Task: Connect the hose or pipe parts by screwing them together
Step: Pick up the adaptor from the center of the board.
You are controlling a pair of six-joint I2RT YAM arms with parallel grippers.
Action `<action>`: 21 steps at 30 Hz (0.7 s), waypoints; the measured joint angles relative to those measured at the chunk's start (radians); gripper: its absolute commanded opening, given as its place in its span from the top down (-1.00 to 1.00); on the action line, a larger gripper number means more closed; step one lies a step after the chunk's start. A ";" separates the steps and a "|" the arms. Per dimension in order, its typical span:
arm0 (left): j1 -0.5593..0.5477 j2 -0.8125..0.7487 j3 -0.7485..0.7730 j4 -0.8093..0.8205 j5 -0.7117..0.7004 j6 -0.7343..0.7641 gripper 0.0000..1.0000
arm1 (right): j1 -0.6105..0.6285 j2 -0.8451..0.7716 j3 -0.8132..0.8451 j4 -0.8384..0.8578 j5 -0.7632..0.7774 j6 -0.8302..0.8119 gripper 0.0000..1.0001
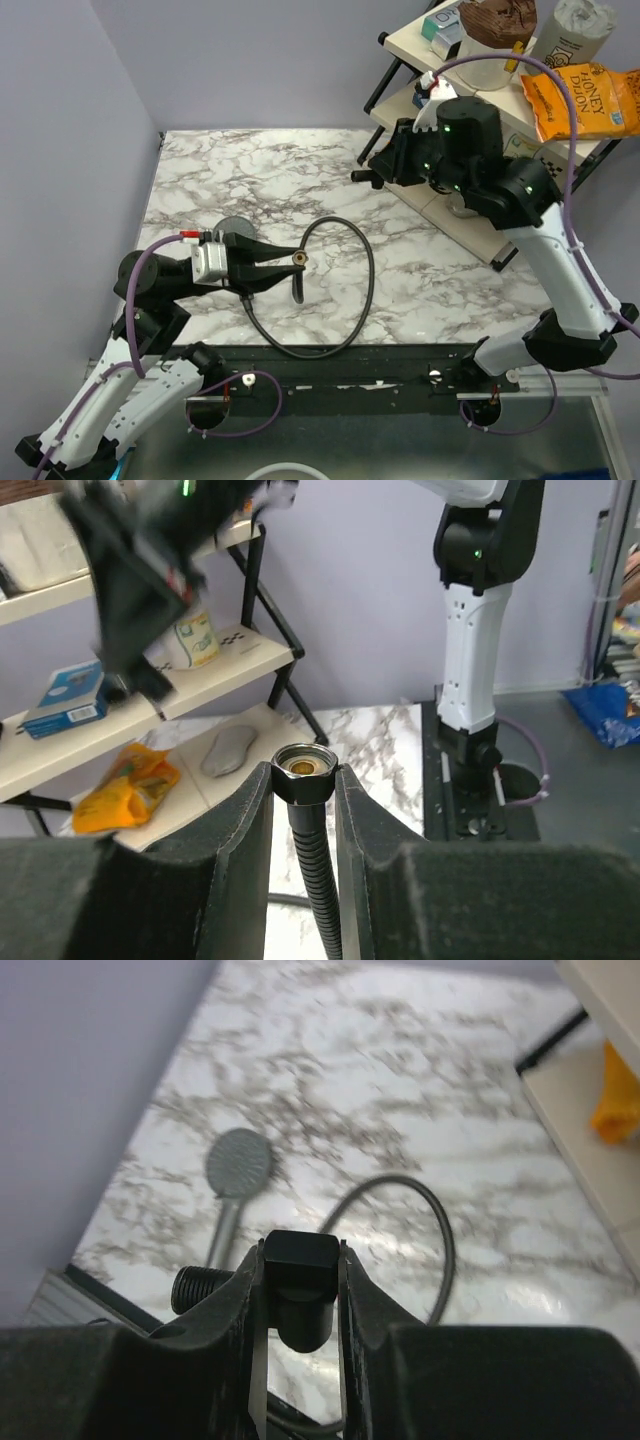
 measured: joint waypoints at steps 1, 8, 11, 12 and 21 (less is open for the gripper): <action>0.000 -0.010 -0.018 0.021 0.002 -0.026 1.00 | 0.036 -0.002 0.054 0.009 0.000 -0.030 0.99; 0.000 -0.041 -0.097 0.175 -0.008 -0.203 1.00 | 0.242 -0.052 0.114 0.147 -0.066 -0.276 0.99; 0.000 -0.047 -0.130 0.245 -0.036 -0.274 1.00 | 0.276 -0.071 0.038 0.231 -0.151 -0.363 0.99; 0.000 -0.049 -0.146 0.270 -0.047 -0.299 1.00 | 0.282 -0.072 0.020 0.255 -0.186 -0.384 0.99; 0.000 -0.064 -0.259 0.415 -0.119 -0.423 1.00 | 0.292 -0.029 0.090 0.371 -0.545 -0.467 0.99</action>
